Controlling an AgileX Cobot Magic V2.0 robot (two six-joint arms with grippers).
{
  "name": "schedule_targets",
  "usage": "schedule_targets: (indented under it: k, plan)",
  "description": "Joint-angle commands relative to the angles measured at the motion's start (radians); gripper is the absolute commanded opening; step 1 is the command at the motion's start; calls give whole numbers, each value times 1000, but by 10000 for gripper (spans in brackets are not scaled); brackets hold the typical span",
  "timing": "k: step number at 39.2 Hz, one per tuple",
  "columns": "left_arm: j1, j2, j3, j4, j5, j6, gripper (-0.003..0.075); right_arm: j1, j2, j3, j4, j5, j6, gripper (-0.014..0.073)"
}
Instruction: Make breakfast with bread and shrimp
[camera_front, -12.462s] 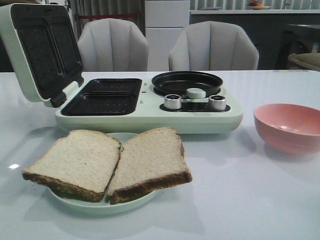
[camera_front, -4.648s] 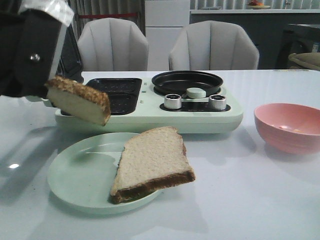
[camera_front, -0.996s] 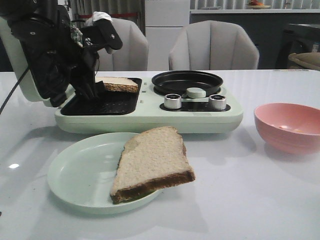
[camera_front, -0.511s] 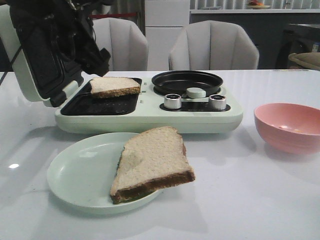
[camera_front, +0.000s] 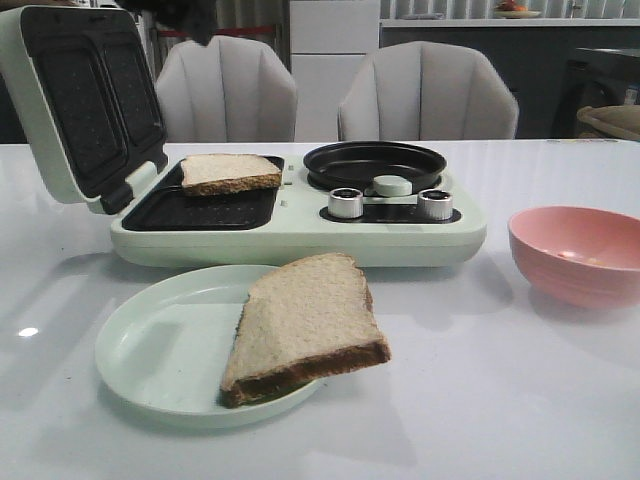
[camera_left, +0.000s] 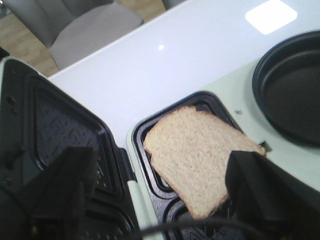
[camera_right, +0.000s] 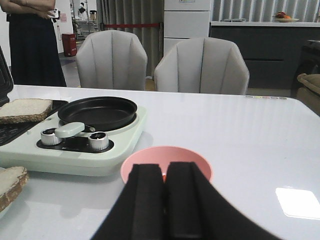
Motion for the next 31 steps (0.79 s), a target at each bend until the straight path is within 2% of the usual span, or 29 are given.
schedule_targets:
  k: [1, 9, 16, 20, 27, 31]
  plan:
    - [-20, -119, -14, -3, -40, -16, 564, -6, -21, -16, 1, -81, -6, 132]
    - [-26, -280, 90, -10, -40, -68, 564, -6, -21, -16, 1, -81, -6, 132]
    - [7, -419, 210, -126, -38, -24, 564, -6, -21, -16, 1, -81, -6, 132]
    - [41, -492, 283, -221, -38, 50, 564, -6, -21, -16, 1, -81, -6, 132]
    - [110, -616, 402, -447, -40, 300, 564, -6, -21, -16, 1, -81, -6, 132]
    - [158, -692, 471, -549, -40, 391, 564, -6, -21, -16, 1, -81, -6, 132]
